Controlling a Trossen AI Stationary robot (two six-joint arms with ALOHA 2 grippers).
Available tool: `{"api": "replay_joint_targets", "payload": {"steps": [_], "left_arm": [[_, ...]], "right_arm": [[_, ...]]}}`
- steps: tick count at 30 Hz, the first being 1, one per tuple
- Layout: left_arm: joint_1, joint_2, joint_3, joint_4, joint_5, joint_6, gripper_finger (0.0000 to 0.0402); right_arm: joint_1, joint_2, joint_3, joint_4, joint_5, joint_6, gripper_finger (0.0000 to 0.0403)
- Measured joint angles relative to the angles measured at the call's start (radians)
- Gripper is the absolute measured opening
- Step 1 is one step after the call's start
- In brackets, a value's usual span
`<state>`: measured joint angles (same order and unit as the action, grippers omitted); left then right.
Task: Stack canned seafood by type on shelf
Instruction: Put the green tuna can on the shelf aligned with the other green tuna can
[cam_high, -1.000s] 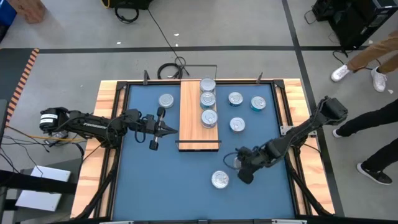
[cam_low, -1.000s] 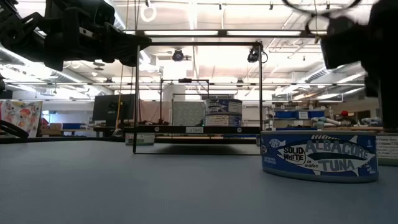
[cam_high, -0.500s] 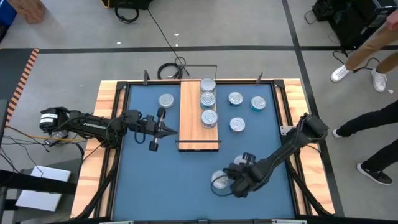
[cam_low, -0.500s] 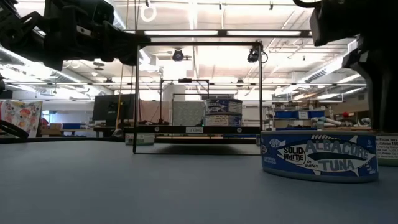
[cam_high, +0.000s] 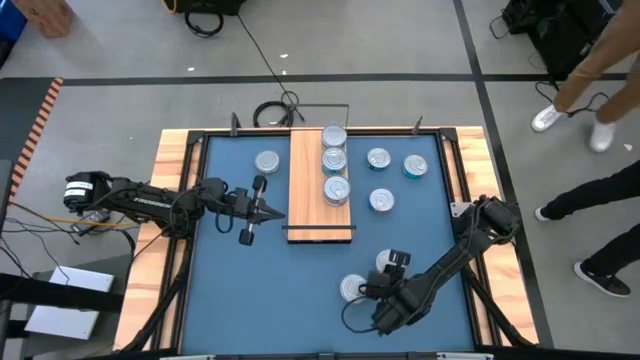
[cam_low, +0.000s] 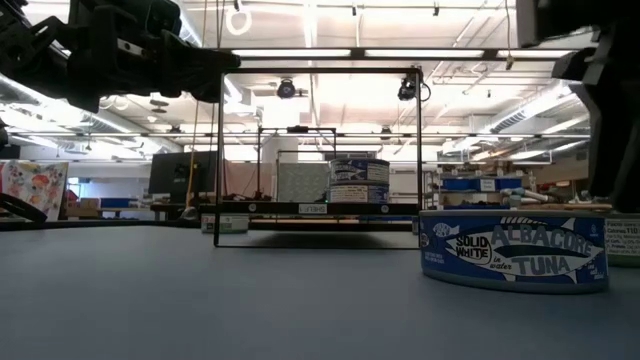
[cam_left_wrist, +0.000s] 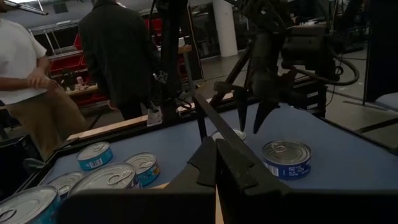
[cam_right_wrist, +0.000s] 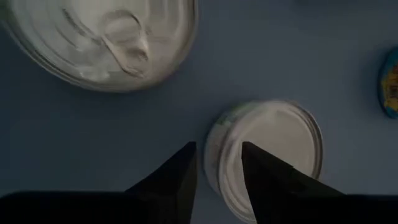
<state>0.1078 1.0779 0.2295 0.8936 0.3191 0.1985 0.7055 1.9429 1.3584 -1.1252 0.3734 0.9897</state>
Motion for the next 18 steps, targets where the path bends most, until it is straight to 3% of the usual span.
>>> {"api": "replay_joint_targets", "payload": {"steps": [18], "left_arm": [[0.0,0.0,0.0,-0.002,0.0,-0.001,0.0001]], "right_arm": [[-0.001,-0.003,-0.091,0.09,-0.022,-0.044,0.0106]]}}
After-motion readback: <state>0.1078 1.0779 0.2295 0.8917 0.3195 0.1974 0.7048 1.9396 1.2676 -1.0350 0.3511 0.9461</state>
